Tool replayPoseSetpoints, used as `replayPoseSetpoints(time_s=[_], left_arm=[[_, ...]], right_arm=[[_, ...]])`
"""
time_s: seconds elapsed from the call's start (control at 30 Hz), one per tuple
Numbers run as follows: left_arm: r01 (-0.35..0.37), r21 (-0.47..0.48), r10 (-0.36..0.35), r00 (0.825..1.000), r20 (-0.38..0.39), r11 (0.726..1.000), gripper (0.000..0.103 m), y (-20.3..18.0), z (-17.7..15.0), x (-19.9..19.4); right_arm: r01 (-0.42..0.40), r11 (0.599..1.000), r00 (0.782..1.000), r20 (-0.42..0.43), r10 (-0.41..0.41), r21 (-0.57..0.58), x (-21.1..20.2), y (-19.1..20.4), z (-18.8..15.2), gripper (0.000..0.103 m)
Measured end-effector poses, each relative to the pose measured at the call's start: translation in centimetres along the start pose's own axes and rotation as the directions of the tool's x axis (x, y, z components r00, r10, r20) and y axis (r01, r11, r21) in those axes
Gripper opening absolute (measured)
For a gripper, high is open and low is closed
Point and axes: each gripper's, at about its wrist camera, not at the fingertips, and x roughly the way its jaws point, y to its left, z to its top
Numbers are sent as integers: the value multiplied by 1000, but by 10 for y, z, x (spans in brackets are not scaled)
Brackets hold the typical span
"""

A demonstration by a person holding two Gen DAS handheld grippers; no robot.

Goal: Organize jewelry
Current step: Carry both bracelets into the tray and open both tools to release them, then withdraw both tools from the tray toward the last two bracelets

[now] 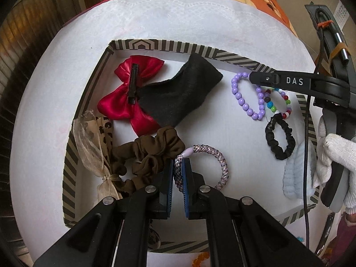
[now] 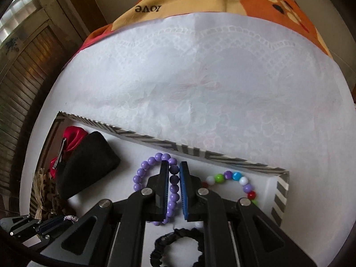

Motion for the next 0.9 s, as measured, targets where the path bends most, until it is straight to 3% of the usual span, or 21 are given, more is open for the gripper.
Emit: replayPoseSetpoints(time_s=[0.33,0.4,0.47,0.57,0.7,0.9], left_arm=[[-35,-46,35,999,4,998,0,11,8,1],[-27,-49,28,1000,10,998,0,9,7,0],[-15,-53,16,1000,13,998,0,9,6,-1],[-12,-55,12,1000,10,998,0,10,5,-8],[-11,-53,13,999,32,999,13,4,-7,-24],[-33,-35,36,995,91,999,13,-1,-18,-50]], right_arm=[[-18,999,1000,-15,17,-37,15,24,12,10],[-20,999,1000,-7,19,-32,11,23,14,18],[-28,999,1000,6,29,-28,-1,18,10,33],[-24,999,1000,18,24,-27,-18,14,3,35],[-23,999,999,41,25,-35,-48,9,-16,41],[-45,999,989,142,48,-27,-113,12,-60,47]])
